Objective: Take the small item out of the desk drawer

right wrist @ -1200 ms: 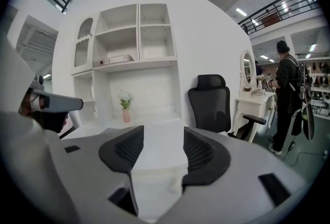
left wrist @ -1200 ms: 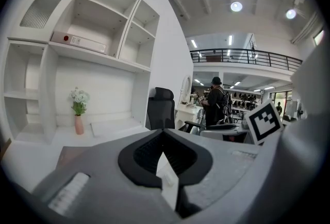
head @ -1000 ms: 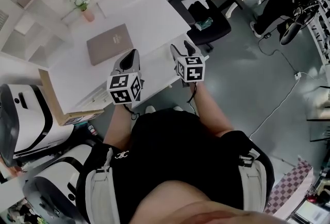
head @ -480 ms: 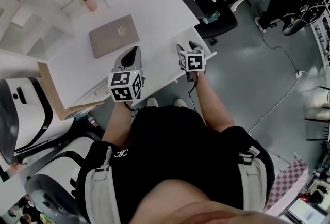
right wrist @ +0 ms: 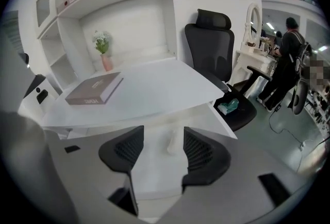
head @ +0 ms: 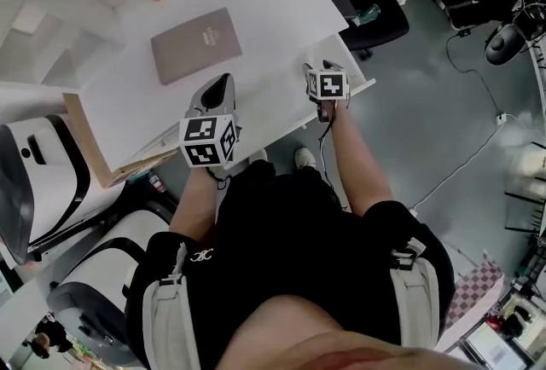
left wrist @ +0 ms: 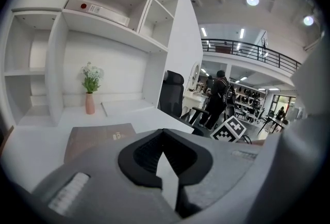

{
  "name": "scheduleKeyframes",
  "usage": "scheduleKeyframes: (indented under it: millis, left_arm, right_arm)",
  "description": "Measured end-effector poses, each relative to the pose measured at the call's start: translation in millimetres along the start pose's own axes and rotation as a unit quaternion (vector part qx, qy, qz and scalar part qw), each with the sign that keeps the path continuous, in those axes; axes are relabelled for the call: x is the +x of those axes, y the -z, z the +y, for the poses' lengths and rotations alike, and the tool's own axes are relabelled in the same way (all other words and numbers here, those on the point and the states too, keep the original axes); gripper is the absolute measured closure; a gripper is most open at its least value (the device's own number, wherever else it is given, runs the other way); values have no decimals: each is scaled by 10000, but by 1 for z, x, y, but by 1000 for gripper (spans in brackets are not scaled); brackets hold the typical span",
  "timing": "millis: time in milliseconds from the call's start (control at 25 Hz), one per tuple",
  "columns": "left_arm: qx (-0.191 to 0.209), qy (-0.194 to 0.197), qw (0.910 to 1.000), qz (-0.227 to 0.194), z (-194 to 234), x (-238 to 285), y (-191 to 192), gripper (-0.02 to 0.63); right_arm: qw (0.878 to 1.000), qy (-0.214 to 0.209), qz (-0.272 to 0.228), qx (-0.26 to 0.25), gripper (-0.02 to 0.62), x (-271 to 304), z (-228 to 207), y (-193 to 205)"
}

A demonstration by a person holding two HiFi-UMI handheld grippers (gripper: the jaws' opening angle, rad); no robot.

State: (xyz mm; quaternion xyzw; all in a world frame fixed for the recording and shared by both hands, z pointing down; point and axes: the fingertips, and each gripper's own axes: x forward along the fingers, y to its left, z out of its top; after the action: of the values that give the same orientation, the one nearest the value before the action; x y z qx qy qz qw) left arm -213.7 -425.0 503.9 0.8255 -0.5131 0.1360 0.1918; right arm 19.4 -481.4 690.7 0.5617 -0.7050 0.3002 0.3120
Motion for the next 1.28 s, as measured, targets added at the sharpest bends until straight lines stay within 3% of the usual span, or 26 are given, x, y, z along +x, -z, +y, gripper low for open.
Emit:
scheduleKeyframes:
  millis: [480, 1040, 1280]
  left_arm:
    - [-144, -31, 9989, 452, 24, 23, 43, 592]
    - [-220, -26, 9969, 754, 37, 56, 76, 592]
    - [-351, -81, 9966, 737, 36, 58, 78, 592]
  right_arm:
    - [9981, 12, 603, -158, 365, 73, -10, 24]
    - [9957, 239, 888, 141, 365, 140, -32, 46]
    - [9915, 74, 1248, 370, 373, 151, -32, 64]
